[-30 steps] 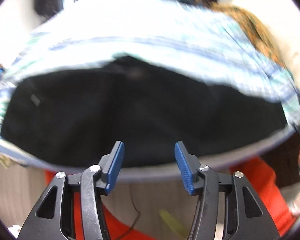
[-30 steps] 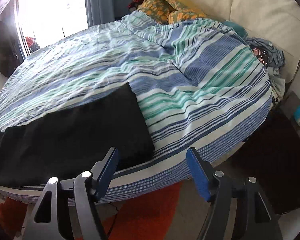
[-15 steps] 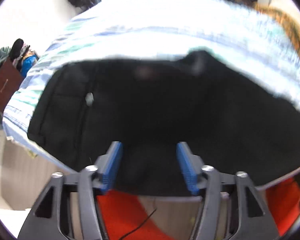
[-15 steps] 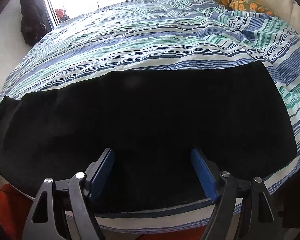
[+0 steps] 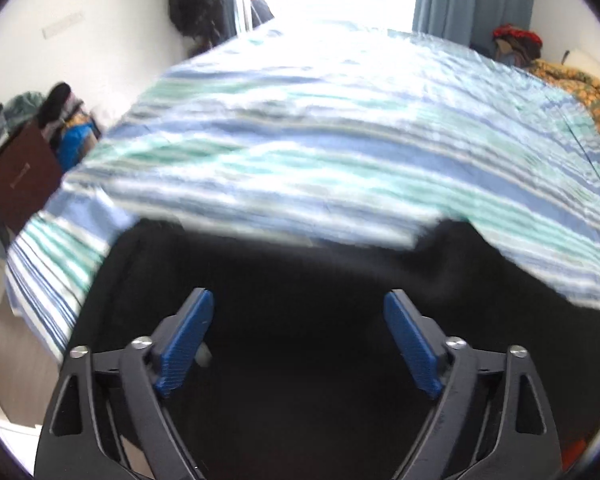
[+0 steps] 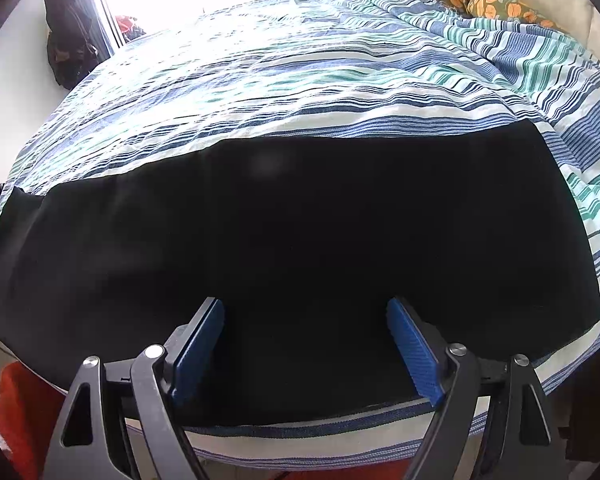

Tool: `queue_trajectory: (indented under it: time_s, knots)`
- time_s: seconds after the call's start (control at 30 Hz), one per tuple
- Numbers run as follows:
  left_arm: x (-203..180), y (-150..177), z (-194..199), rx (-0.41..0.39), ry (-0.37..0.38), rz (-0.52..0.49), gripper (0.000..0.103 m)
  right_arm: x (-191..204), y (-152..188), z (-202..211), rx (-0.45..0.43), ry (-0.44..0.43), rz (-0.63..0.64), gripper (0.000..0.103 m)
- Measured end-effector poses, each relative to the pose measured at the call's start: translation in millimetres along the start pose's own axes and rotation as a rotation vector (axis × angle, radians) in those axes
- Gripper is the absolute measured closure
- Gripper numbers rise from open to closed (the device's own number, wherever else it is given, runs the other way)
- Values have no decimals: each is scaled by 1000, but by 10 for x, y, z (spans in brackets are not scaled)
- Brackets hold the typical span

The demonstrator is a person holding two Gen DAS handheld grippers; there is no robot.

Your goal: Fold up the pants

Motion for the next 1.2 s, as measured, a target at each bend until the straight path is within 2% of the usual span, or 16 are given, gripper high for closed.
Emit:
queue_trajectory:
  time_s: [0.13,0.2,0.23,0.3,0.33,0.4,0.47,0.7,1.2]
  knots:
    - [437,-341,-515,-29,-92,129,6,22,13,-1,-12,13,2,16]
    - [622,-346,-803,-18,-92,194,0,22,22,3,-13,15,1,16]
    - [709,-308,-975,13,-92,204,1,24,25,4,-12,16,0,16]
    - [676,-131,-1290,151,-135,152,1,24,23,1,-8,18,-2,15]
    - [594,-103,-1341,183,-187,90,0,28,22,-2,-6,20,-4,15]
    - [427,-88,-1333,191,-285,-43,0,37,11,-8,-8,23,-10,13]
    - [372,-79,-1286,156,-341,-87,0,46,6,-22,-14,27,-17,11]
    - [440,-108,-1306,168,-308,-52,0,97,-17,-62,-8,26,-31,2]
    - [451,-134,-1300,167,-315,-57,0,98,-61,-89,3,21,-42,0]
Point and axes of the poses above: each gripper's, at about its wrist camera, not at the fingertips, and z roughly against the way its jaws point, x to its left, y to its underside, the point moved 8 cm from there along -z, roughly the way its jaws point, and after that the axes turned 3 degrees about -y, right-handed, at the moved point
